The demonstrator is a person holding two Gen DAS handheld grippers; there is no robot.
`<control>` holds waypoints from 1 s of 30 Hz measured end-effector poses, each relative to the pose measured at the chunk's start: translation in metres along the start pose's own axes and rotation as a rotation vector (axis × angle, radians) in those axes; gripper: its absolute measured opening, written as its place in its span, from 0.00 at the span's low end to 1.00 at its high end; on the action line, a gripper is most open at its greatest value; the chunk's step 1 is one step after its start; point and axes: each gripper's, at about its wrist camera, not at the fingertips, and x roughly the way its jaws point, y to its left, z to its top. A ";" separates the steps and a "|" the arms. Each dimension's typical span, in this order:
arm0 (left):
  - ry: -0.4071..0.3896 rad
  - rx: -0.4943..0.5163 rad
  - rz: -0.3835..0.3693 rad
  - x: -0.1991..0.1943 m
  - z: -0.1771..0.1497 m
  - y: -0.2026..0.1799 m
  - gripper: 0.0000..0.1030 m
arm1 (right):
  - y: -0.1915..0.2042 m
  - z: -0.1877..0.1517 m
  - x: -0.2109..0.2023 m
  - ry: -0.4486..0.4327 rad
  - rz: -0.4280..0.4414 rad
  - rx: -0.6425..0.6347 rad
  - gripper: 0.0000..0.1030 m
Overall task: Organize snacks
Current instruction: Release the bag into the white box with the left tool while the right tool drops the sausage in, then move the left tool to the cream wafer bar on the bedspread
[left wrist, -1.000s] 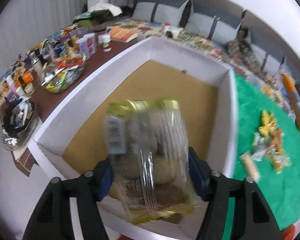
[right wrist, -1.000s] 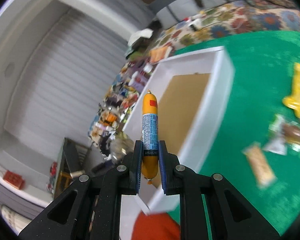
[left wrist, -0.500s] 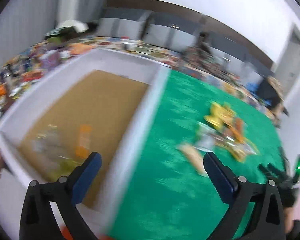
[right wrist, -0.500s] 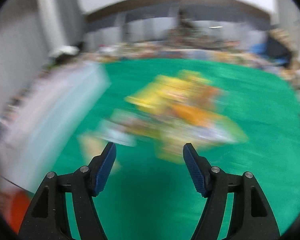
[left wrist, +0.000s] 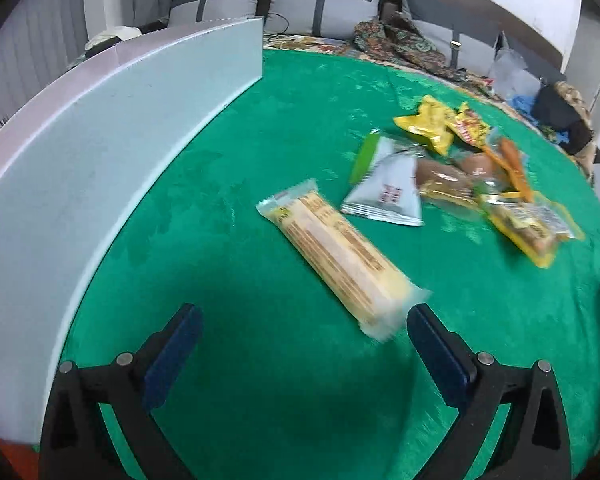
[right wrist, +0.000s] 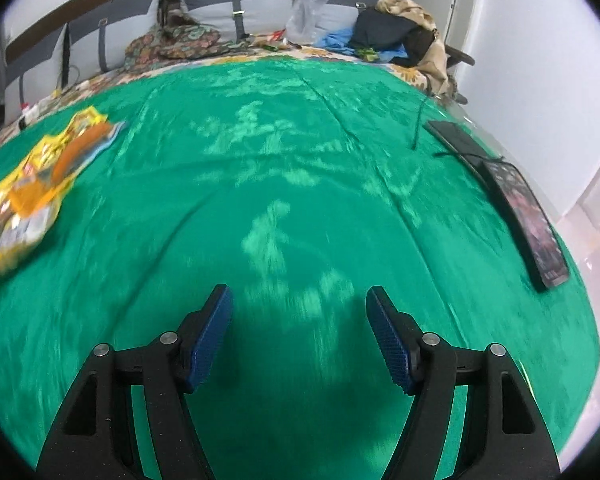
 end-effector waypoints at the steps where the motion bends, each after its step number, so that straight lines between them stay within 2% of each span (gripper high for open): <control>1: 0.008 0.000 0.007 0.005 0.001 0.001 0.98 | 0.001 0.004 0.004 -0.003 0.000 -0.002 0.71; 4: -0.010 0.017 0.009 0.008 0.000 0.002 0.99 | 0.009 0.013 0.019 0.002 0.000 -0.013 0.81; 8: -0.014 0.032 0.016 0.011 -0.002 0.001 1.00 | -0.002 0.019 0.031 0.033 0.076 0.048 0.91; 30: -0.023 0.027 0.006 0.011 -0.001 0.002 1.00 | -0.001 0.017 0.030 0.032 0.072 0.040 0.91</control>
